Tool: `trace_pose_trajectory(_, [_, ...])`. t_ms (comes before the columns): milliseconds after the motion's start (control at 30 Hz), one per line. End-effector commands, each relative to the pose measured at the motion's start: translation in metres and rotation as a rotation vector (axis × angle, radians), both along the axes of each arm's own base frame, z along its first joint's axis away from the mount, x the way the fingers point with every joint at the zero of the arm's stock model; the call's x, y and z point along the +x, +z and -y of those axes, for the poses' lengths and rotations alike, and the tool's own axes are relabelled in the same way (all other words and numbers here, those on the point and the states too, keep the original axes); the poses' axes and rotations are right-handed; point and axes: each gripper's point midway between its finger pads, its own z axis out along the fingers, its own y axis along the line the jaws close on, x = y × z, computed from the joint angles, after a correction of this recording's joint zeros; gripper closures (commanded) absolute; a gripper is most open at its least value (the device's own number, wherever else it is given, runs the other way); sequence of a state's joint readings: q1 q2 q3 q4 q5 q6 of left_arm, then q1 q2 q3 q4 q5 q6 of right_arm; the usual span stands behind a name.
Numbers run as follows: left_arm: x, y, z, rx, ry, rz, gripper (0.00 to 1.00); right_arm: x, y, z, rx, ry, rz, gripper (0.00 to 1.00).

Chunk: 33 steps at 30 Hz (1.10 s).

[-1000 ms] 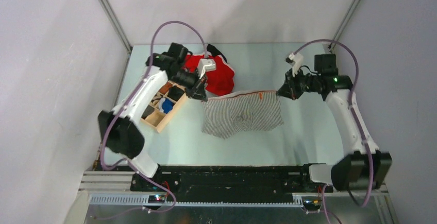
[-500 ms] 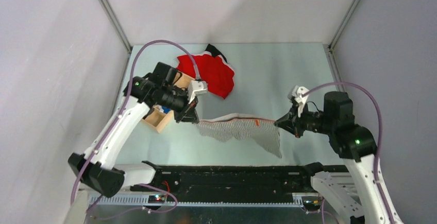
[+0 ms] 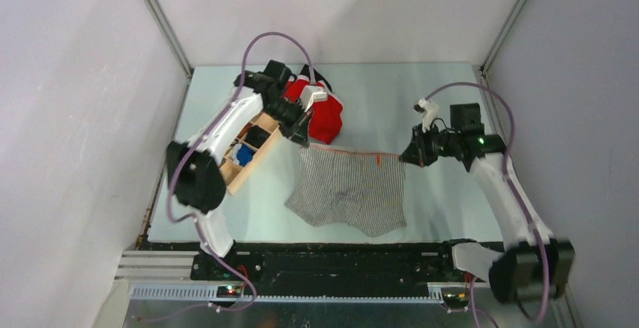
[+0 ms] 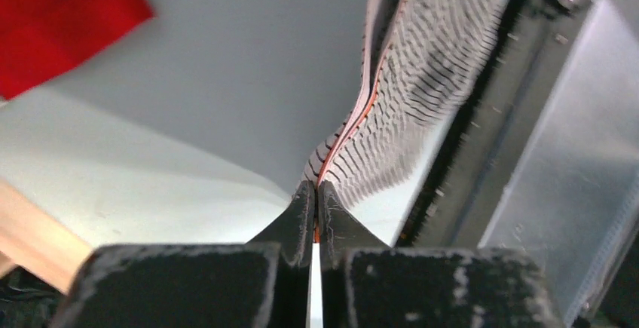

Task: Roll the underwear
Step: Flatten out the underwear at the center of the board.

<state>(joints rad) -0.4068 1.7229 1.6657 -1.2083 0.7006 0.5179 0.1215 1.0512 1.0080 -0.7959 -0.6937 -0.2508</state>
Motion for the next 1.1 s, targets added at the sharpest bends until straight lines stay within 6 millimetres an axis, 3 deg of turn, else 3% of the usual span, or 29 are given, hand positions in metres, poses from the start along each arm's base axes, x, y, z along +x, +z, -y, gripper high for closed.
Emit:
trace_pose_trajectory(0, [0.101,-0.044,-0.009,0.093,0.23,0.022,0.95,0.083,-0.042,0.01,-0.005,-0.093,-0.016,1.0])
trace_pose_trajectory(33, [0.123,-0.068,-0.006,0.096,0.294,-0.016,0.87,0.105,-0.04,0.01,-0.011,-0.119,0.019,0.99])
trace_pose_trajectory(67, [0.149,-0.062,-0.006,0.084,0.341,0.023,0.84,0.122,-0.07,0.014,-0.039,-0.167,-0.062,0.97])
trace_pose_trajectory(100, [0.164,-0.082,-0.003,0.099,0.38,-0.002,0.72,0.146,-0.065,0.014,-0.042,-0.199,-0.028,0.88])
trace_pose_trajectory(133, [0.182,-0.075,-0.001,0.112,0.399,0.061,0.66,0.164,-0.097,0.026,-0.101,-0.292,-0.098,0.82])
trace_pose_trajectory(167, [0.188,-0.085,-0.001,0.136,0.405,0.068,0.54,0.186,-0.095,0.031,-0.124,-0.337,-0.056,0.7])
trace_pose_trajectory(200, [0.195,-0.083,0.0,0.156,0.416,0.106,0.5,0.205,-0.102,0.042,-0.187,-0.38,-0.038,0.66])
trace_pose_trajectory(267, [0.197,-0.081,-0.003,0.177,0.463,0.12,0.4,0.224,-0.095,0.045,-0.232,-0.381,-0.011,0.6])
trace_pose_trajectory(300, [0.196,-0.072,-0.007,0.183,0.498,0.133,0.31,0.221,-0.093,0.046,-0.237,-0.376,-0.035,0.55])
trace_pose_trajectory(333, [0.19,-0.077,-0.01,0.199,0.508,0.12,0.29,0.224,-0.081,0.044,-0.22,-0.364,-0.02,0.52])
trace_pose_trajectory(367, [0.186,-0.064,-0.013,0.192,0.527,0.134,0.26,0.218,-0.074,0.042,-0.217,-0.354,-0.027,0.48])
trace_pose_trajectory(467, [0.155,-0.067,-0.024,0.199,0.54,0.048,0.26,0.193,-0.069,0.033,-0.236,-0.285,-0.052,0.45])
trace_pose_trajectory(500, [0.135,-0.066,-0.023,0.178,0.52,-0.001,0.27,0.175,-0.066,0.023,-0.249,-0.236,-0.065,0.45])
trace_pose_trajectory(600, [0.084,-0.075,-0.023,0.149,0.46,-0.144,0.33,0.112,-0.089,-0.004,-0.313,0.002,-0.131,0.5])
trace_pose_trajectory(633, [0.06,-0.082,-0.022,0.134,0.439,-0.213,0.35,0.091,-0.092,-0.006,-0.332,0.051,-0.168,0.54])
trace_pose_trajectory(667, [0.051,-0.081,-0.022,0.117,0.44,-0.226,0.38,0.066,-0.105,-0.01,-0.352,0.132,-0.206,0.57])
trace_pose_trajectory(700, [0.032,-0.096,-0.024,0.126,0.436,-0.291,0.41,0.057,-0.106,-0.01,-0.364,0.168,-0.193,0.59])
trace_pose_trajectory(733, [0.028,-0.099,-0.024,0.116,0.444,-0.299,0.46,0.04,-0.118,-0.008,-0.377,0.194,-0.227,0.62])
trace_pose_trajectory(767, [0.013,-0.111,-0.026,0.131,0.443,-0.347,0.49,0.034,-0.118,-0.006,-0.384,0.214,-0.217,0.63])
trace_pose_trajectory(867, [-0.003,-0.127,-0.025,0.125,0.435,-0.407,0.55,0.016,-0.134,0.005,-0.432,0.256,-0.255,0.67])
trace_pose_trajectory(967, [-0.015,-0.144,-0.025,0.15,0.43,-0.431,0.56,0.015,-0.149,0.016,-0.487,0.275,-0.277,0.69])
trace_pose_trajectory(1067, [-0.024,-0.154,-0.02,0.171,0.422,-0.456,0.56,0.028,-0.168,0.025,-0.533,0.263,-0.288,0.7])
